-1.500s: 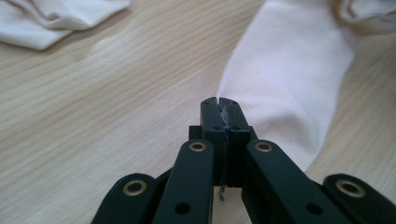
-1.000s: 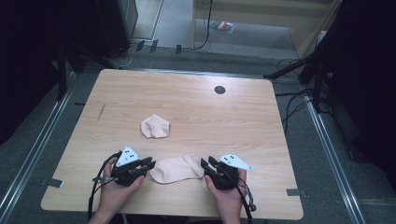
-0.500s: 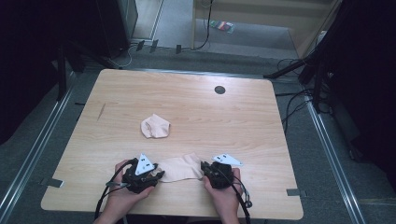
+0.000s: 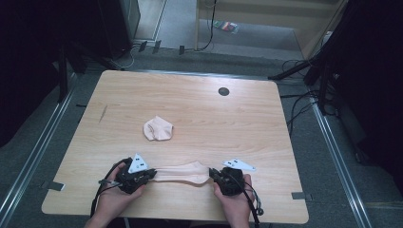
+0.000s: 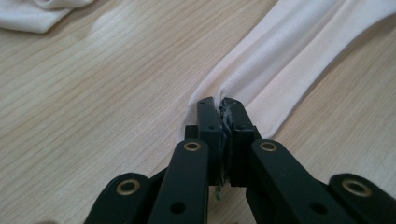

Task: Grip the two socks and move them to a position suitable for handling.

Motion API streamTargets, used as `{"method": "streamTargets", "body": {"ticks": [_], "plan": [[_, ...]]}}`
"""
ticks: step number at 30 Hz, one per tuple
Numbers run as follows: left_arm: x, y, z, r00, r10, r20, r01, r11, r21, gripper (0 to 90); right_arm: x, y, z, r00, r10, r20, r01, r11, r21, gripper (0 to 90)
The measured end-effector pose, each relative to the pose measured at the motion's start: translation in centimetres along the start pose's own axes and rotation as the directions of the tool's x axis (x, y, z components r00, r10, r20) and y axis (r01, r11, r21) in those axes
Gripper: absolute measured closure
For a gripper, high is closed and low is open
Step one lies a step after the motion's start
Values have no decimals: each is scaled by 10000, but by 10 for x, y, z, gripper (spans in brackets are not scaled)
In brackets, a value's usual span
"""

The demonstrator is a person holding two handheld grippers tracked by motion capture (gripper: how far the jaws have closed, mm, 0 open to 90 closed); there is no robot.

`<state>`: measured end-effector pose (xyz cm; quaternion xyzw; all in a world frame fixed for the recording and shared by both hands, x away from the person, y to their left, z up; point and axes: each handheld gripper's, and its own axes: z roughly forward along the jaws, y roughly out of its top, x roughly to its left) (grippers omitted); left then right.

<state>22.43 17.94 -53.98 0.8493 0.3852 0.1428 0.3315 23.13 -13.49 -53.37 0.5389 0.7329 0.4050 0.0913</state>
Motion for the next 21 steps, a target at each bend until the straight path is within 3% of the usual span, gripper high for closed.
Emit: {"method": "streamTargets", "body": {"ticks": [1,2,4,5,6,7,11,12,13,14,15,17,21], "plan": [[-1,-1,1,9994,76,348,-72,9999,-123,884,0,-2,0,10000,71,-51,-70,10000,50,893],[-2,-1,2,9971,180,743,-160,9995,-276,856,-1,-6,2,9984,-24,-573,32,9999,146,859],[-3,-2,2,9973,172,721,-145,9992,-370,842,-1,-6,2,9985,37,-552,-34,10000,53,807],[-3,-2,3,9967,-18,811,60,9987,-511,766,-3,-4,0,9971,239,-717,-261,9992,-305,674],[-3,-2,3,9967,-18,811,60,9987,-511,722,-3,-4,0,9971,239,-717,-261,9992,-305,674],[-2,-1,2,9952,-256,947,320,9973,-664,722,-4,-3,-1,9954,356,-888,-386,9987,-319,631],[-2,2,-3,9898,-723,1229,896,9859,-1413,503,-8,-1,-3,9965,290,-781,-360,9953,-900,495],[0,2,-5,9902,-775,1159,964,9811,-1680,486,-8,0,-4,9970,315,-701,-384,9943,-998,471],[0,2,-5,9902,-775,1159,964,9811,-1680,465,-8,0,-4,9970,315,-701,-384,9943,-998,471],[4,2,-7,9901,-1042,937,1207,9740,-1920,440,-9,1,-5,9983,239,-532,-302,9921,-1214,436],[4,2,-7,9901,-1042,937,1207,9740,-1920,443,-9,1,-5,9983,239,-532,-302,9921,-1214,436],[14,2,-8,9838,-1597,816,1739,9606,-2167,442,-8,1,-6,9992,128,-375,-178,9904,-1372,436],[31,2,-6,9714,-2365,227,2345,9391,-2512,465,0,3,-6,9993,-331,-172,297,9854,-1678,442]]}}
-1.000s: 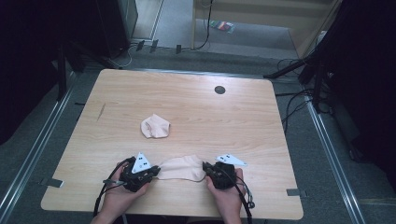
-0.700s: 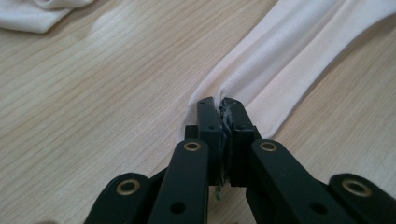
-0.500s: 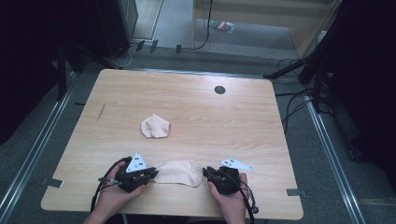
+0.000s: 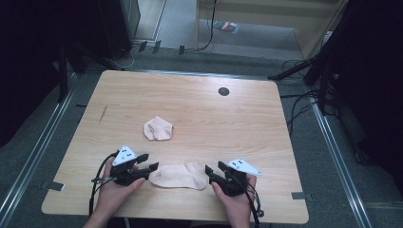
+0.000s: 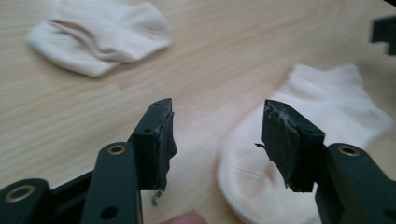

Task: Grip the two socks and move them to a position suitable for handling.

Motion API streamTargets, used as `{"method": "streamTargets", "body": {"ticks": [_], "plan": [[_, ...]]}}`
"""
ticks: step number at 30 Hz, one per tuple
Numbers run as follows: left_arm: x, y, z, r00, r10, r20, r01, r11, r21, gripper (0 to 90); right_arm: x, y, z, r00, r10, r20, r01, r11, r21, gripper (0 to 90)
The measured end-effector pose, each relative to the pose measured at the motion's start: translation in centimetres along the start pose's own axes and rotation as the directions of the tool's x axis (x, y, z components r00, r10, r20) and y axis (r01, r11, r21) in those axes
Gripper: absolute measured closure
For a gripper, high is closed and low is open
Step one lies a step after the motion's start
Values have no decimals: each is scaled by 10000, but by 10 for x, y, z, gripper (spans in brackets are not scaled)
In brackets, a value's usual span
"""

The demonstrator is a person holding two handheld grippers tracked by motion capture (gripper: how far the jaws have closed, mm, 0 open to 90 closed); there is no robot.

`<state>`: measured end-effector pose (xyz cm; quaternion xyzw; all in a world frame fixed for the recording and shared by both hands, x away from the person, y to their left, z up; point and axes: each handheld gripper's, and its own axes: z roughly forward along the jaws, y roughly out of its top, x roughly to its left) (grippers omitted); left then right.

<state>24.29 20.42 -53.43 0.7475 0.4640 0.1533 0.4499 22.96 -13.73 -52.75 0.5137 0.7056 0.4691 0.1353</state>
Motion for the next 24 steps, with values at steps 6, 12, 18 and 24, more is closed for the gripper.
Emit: {"method": "streamTargets", "body": {"ticks": [6,12,18,24], "plan": [[28,7,11,9905,-628,-1225,577,9973,-444,513,27,22,15,9937,-948,-593,931,9952,-315,509],[42,6,5,9830,-884,-1612,720,9918,-1051,516,48,42,42,9839,-1595,-801,1581,9871,-237,539],[53,-3,3,9757,-1332,-1743,1108,9850,-1324,571,70,61,79,9724,-2072,-1071,2069,9783,-145,613],[53,-4,5,9736,-1397,-1807,1188,9854,-1216,599,87,69,118,9577,-2628,-1171,2685,9626,354,675]]}}
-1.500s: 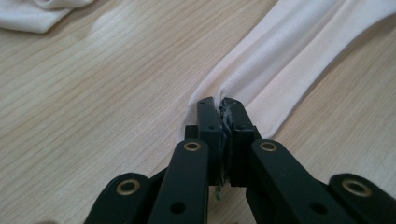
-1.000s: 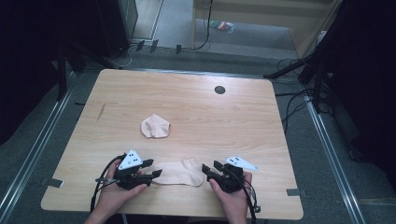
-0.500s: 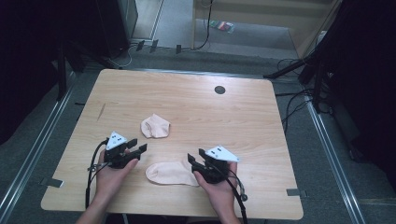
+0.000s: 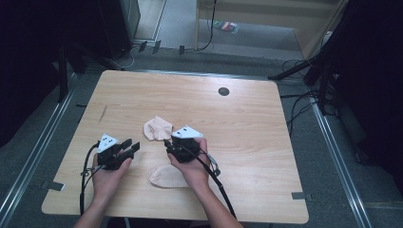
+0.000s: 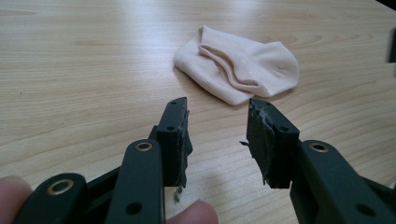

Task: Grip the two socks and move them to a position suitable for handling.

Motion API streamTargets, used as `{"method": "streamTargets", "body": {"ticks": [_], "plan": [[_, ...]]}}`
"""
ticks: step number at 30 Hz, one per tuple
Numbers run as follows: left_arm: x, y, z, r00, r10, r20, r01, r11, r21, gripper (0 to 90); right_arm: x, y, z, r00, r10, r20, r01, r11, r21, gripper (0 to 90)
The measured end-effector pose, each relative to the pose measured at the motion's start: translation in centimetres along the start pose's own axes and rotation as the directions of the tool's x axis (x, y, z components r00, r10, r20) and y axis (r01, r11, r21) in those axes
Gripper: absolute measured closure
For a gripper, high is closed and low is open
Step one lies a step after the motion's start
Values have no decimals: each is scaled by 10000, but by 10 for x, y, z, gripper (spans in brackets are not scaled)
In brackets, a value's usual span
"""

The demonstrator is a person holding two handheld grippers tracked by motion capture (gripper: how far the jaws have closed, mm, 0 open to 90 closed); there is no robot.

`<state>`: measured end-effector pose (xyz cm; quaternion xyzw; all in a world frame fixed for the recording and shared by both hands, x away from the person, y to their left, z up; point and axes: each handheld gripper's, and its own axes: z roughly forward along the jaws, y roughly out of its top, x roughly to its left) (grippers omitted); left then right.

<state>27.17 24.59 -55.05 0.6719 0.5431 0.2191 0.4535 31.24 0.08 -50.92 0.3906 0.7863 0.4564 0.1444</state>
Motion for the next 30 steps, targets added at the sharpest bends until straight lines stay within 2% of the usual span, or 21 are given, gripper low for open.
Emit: {"method": "streamTargets", "body": {"ticks": [1,2,3,6,7,8,10,15,16,17,18,19,20,23,24,25,26,27,28,30], "plan": [[0,0,0,10000,-28,-3,28,10000,-65,596,0,3,12,9999,128,-40,-127,9998,179,668],[0,0,0,10000,-28,-3,28,10000,-65,593,0,3,12,9999,128,-40,-127,9998,179,668],[1,0,0,9998,-167,89,167,9999,-35,583,0,5,22,9995,256,-159,-248,9984,499,656],[3,0,0,9993,-304,220,302,9995,108,562,1,7,32,9996,186,-235,-168,9969,765,623],[4,0,0,9989,-391,276,387,9991,160,562,3,10,41,9996,3,-291,26,9949,1010,615],[4,0,0,9989,-391,276,387,9991,160,562,3,10,41,9996,3,-291,26,9949,1010,615],[4,0,1,9984,-495,278,490,9986,209,562,7,13,51,9994,-319,-92,328,9921,1211,606],[6,0,1,9974,-622,359,612,9977,286,560,12,16,67,9983,-589,6,582,9876,1461,611],[6,0,1,9972,-634,397,621,9976,318,558,12,15,72,9983,-577,35,564,9852,1616,689],[6,0,1,9972,-634,397,621,9976,318,558,12,13,75,9982,-592,89,567,9819,1805,725],[6,0,1,9967,-683,433,670,9972,319,558,12,12,77,9970,-741,214,685,9785,1943,801],[6,0,1,9967,-683,433,670,9972,319,557,12,12,77,9970,-741,214,685,9785,1943,801],[6,0,1,9965,-707,453,692,9971,326,557,11,10,77,9975,-646,287,575,9776,2027,879],[7,0,1,9963,-727,448,714,9969,317,558,9,12,75,9991,-397,142,359,9777,2070,887],[7,0,1,9963,-739,442,725,9968,330,558,8,13,72,9996,-271,37,258,9795,1998,889],[7,0,1,9963,-742,441,728,9968,329,559,5,18,63,9996,214,-164,-183,9851,1708,891],[7,0,1,9963,-744,437,729,9968,333,559,5,18,63,9996,214,-164,-183,9851,1708,891],[7,0,1,9961,-771,440,755,9965,358,560,2,23,55,9978,572,-337,-517,9878,1469,891],[7,0,1,9961,-771,440,755,9965,358,560,2,23,55,9978,572,-337,-517,9878,1469,891],[7,0,1,9957,-819,438,806,9963,291,560,-4,29,45,9939,986,-487,-926,9893,1129,891]]}}
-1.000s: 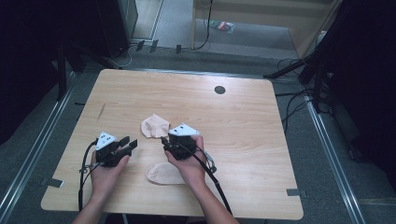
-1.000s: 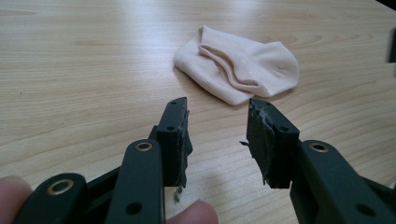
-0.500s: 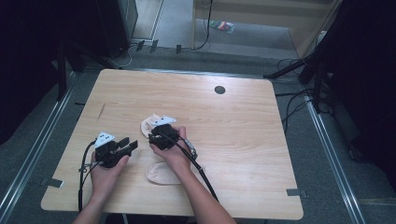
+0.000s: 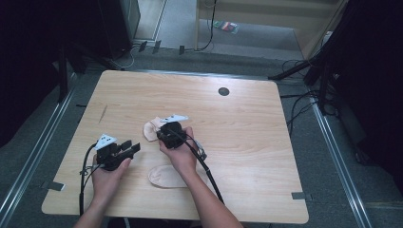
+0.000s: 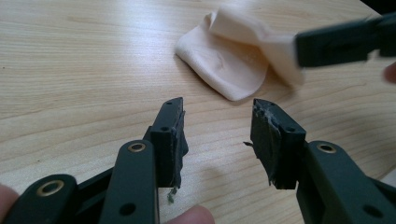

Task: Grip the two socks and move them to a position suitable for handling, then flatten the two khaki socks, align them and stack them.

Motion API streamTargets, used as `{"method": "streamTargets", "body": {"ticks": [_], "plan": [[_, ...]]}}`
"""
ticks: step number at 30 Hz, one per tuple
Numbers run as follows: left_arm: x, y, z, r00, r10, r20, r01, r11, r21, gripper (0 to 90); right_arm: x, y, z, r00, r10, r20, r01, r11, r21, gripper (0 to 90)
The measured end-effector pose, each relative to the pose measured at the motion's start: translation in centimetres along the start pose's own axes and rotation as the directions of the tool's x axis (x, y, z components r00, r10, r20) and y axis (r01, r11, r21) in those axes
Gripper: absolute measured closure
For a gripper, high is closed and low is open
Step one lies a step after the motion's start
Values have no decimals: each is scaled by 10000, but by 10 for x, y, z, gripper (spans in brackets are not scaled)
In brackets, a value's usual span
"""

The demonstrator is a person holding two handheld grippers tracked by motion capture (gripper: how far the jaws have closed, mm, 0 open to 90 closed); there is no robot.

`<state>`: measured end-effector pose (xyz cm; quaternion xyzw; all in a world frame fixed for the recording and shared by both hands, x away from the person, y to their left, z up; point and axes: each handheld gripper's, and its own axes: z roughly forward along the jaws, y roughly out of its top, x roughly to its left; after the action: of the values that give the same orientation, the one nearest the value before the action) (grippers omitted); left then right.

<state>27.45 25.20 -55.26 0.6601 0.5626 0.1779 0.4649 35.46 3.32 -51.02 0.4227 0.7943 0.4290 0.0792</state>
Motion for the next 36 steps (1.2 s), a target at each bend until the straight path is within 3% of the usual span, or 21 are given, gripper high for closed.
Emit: {"method": "streamTargets", "body": {"ticks": [3,4,5,6,7,8,9,10,11,12,13,14,16,19,20,21,22,25,27,30,36], "plan": [[1,0,0,10000,49,-9,-49,10000,-9,561,-11,6,-16,9976,670,-174,-676,9970,-367,891],[1,0,0,10000,35,1,-35,10000,-14,563,-21,8,-26,9909,1323,-267,-1337,9889,-646,889],[1,0,0,10000,35,1,-35,10000,-14,563,-21,8,-26,9909,1323,-267,-1337,9889,-646,889],[1,0,0,10000,36,4,-36,10000,-7,564,-34,8,-34,9784,2061,-191,-2069,9748,-832,889],[1,0,0,10000,22,2,-22,10000,-24,564,-34,8,-34,9784,2061,-191,-2069,9748,-832,889],[1,0,0,10000,3,-26,-3,10000,-26,565,-40,7,-36,9712,2368,-257,-2382,9669,-911,889],[1,0,0,10000,-26,-53,26,10000,-46,564,-55,3,-40,9528,3035,-107,-3030,9478,-989,889],[1,0,0,10000,-39,-63,39,10000,-61,564,-55,3,-40,9528,3035,-107,-3030,9478,-989,889],[1,0,0,10000,-36,-53,36,10000,-61,564,-60,1,-42,9452,3264,-15,-3249,9406,-987,889],[1,0,0,10000,-44,-29,43,10000,-60,563,-73,-5,-43,9314,3604,517,-3537,9293,-1063,861],[1,0,0,10000,-48,-28,48,10000,-65,563,-77,-7,-44,9236,3754,772,-3668,9243,-1058,803],[1,0,0,10000,-48,-28,48,10000,-65,562,-77,-7,-44,9236,3754,772,-3668,9243,-1058,803],[1,0,0,10000,-67,1,67,9999,-86,561,-93,-13,-48,9119,3884,1326,-3720,9187,-1327,670],[1,1,-1,9999,58,-158,-62,9997,-247,561,-98,-15,-52,9162,3751,1413,-3580,9243,-1325,642],[-3,2,-1,9978,306,-588,-328,9988,-372,562,-102,-17,-56,9283,3373,1566,-3199,9390,-1260,630],[-5,3,0,9958,436,-811,-472,9980,-429,559,-103,-17,-56,9350,3171,1588,-2996,9459,-1248,624],[-5,3,0,9958,436,-811,-472,9980,-429,545,-103,-17,-56,9350,3171,1588,-2996,9459,-1248,624],[-8,12,9,9944,558,-899,-611,9965,-578,522,-105,-18,-56,9573,2380,1639,-2253,9699,-923,604],[-8,14,11,9950,481,-870,-541,9962,-678,522,-106,-20,-53,9613,2199,1661,-2110,9750,-697,596],[-10,24,22,9936,447,-1038,-510,9970,-586,579,-108,-23,-49,9582,2104,1940,-2079,9776,-335,587],[-8,38,47,9925,450,-1140,-451,9990,19,589,-113,-26,-41,9577,2113,1953,-2064,9774,-453,569]]}}
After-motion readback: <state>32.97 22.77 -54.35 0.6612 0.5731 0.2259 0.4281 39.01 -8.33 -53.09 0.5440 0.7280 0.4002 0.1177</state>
